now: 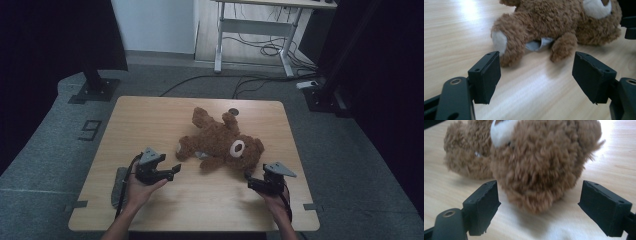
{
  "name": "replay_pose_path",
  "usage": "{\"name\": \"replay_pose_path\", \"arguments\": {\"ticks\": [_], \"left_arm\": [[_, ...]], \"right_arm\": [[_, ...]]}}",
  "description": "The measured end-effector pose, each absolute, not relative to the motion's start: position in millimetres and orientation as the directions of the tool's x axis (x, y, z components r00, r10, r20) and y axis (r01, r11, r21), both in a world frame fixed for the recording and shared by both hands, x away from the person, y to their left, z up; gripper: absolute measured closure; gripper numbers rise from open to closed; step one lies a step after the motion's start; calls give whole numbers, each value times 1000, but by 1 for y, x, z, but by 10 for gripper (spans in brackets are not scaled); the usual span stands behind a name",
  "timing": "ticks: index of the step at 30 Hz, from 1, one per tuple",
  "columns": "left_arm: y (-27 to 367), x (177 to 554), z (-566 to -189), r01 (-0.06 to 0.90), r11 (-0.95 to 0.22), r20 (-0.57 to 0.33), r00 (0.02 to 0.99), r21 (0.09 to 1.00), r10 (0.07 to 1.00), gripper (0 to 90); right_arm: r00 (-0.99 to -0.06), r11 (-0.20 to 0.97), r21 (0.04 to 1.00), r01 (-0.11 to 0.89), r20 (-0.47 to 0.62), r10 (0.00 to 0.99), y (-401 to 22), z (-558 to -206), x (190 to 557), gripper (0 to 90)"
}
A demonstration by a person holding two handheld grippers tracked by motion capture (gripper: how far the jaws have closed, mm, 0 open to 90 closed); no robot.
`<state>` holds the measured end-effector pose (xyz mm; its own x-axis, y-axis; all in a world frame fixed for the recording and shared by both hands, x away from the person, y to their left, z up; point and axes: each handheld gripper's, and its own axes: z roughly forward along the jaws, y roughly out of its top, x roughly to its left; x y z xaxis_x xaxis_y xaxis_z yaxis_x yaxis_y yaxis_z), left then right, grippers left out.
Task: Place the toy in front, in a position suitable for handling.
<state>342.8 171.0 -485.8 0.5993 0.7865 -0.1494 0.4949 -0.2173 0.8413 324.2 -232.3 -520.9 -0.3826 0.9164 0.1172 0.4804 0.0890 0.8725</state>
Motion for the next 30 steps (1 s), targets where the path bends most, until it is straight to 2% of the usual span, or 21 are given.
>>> {"name": "replay_pose_path", "arguments": {"ticks": [6,15,30], "left_arm": [[164,369,-484,506,-219,-150,591,835,792,240],[155,402,-494,548,-234,-160,577,803,801,246],[148,425,-512,561,-270,-124,566,783,815,233]], "right_arm": [[-360,49,884,465,138,923,-227,-514,341,137],[-358,62,885,462,123,926,-216,-509,354,101],[-342,58,865,499,135,930,-221,-520,359,83]]}}
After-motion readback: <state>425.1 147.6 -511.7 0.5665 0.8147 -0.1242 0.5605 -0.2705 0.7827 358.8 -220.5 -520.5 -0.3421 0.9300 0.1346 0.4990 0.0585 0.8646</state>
